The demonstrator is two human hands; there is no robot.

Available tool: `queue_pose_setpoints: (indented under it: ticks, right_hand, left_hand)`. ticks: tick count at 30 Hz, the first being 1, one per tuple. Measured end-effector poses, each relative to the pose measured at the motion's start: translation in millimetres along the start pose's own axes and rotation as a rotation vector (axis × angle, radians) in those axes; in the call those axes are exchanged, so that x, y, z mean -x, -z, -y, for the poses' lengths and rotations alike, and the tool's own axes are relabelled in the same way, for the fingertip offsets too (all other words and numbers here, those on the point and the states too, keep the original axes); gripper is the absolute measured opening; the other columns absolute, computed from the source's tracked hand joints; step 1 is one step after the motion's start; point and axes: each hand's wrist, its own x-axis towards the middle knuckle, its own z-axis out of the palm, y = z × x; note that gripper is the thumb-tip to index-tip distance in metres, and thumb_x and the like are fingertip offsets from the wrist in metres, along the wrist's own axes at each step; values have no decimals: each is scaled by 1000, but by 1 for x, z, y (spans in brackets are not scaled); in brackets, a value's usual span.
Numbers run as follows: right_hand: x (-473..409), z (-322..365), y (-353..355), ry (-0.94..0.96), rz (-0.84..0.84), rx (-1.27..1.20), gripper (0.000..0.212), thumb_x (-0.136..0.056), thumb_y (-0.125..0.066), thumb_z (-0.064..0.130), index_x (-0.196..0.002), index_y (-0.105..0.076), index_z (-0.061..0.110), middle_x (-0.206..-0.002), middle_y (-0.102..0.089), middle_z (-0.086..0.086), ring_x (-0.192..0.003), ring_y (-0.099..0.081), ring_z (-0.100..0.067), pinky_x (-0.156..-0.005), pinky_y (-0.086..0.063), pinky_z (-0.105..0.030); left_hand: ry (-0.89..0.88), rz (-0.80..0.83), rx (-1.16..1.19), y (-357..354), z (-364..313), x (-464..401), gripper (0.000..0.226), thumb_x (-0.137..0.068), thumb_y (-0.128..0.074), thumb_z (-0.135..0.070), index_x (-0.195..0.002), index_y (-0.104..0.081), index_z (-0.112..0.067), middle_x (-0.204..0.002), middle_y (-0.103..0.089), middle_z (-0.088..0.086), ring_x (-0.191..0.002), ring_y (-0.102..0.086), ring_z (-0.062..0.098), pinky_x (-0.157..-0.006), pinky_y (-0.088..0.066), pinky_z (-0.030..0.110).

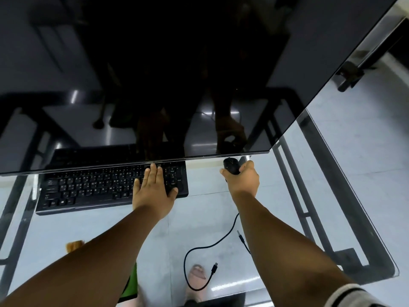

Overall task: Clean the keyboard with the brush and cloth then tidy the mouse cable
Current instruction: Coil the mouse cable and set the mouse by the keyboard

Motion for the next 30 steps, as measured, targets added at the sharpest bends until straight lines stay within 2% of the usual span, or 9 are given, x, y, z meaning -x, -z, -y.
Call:
queue_pose_setpoints:
  ticks: [5,8,12,14,16,18,21,25,30]
  right_hand:
    - [-2,-4,-2,17,10,59,54,-67,-80,54,-83,-40,22,-81,-60,1,-73,-61,-22,-61,-56,-38]
    - [0,-6,2,64,-36,90,54,-70,-70,66,-84,-42,22,-81,-55,4,-83,-58,-23,-67,-55,-41]
    - [3,-11,16,233,-69,-22,38,-85,-65,49,-82,-49,15,-81,-54,6,-79,-56,-19,-72,-50,-36]
    - [10,-15,28,295,114,-58,27,-85,-70,35,-76,-55,14,-73,-58,8,-67,-55,-10,-68,-47,-26]
    - [26,-21,41,359,421,-7,15,-81,-77,25,-74,-65,18,-74,-64,9,-63,-54,-3,-68,-49,-23]
    - [44,-30,51,392,716,98,11,-75,-83,22,-79,-72,24,-86,-67,9,-72,-57,-3,-71,-53,-28]
    - [64,-49,52,460,938,315,27,-67,-89,24,-88,-73,32,-101,-60,4,-88,-52,-4,-78,-47,-19]
    - [79,-69,38,582,864,520,24,-65,-88,31,-84,-73,29,-94,-54,7,-92,-48,-7,-78,-45,-26]
    - [88,-70,31,635,719,404,10,-77,-80,20,-74,-70,21,-79,-53,12,-81,-52,-7,-76,-49,-30]
  left_hand:
    - [-4,3,-24,-1,0,0,81,-96,-32,-57,-155,4,-14,-163,13,3,-150,9,18,-121,0,44]
    - [-11,0,-30,-2,1,2,81,-96,-32,-57,-155,3,-14,-163,13,3,-150,9,19,-122,0,45]
    - [-56,-38,9,-4,1,11,78,-96,-33,-55,-156,-2,-14,-164,8,2,-150,7,18,-121,1,43]
    - [-100,-65,25,-7,2,20,76,-97,-34,-53,-156,-7,-14,-164,4,1,-151,4,18,-121,1,43]
    - [-148,-90,39,-13,5,32,72,-97,-36,-51,-156,-13,-15,-164,-2,1,-151,-1,17,-121,-1,41]
    - [-196,-109,63,-18,9,44,68,-98,-40,-48,-154,-20,-16,-163,-10,1,-150,-8,18,-121,-4,40]
    - [-250,-117,115,-25,18,58,64,-94,-39,-46,-150,-33,-15,-160,-24,3,-147,-22,21,-119,-14,40]
    - [-289,-84,185,-33,27,76,56,-92,-48,-41,-142,-46,-15,-153,-37,4,-137,-38,25,-111,-34,40]
    - [-330,-1,319,-38,26,100,45,-91,-50,-47,-124,-63,-19,-124,-55,-2,-114,-53,16,-97,-45,28]
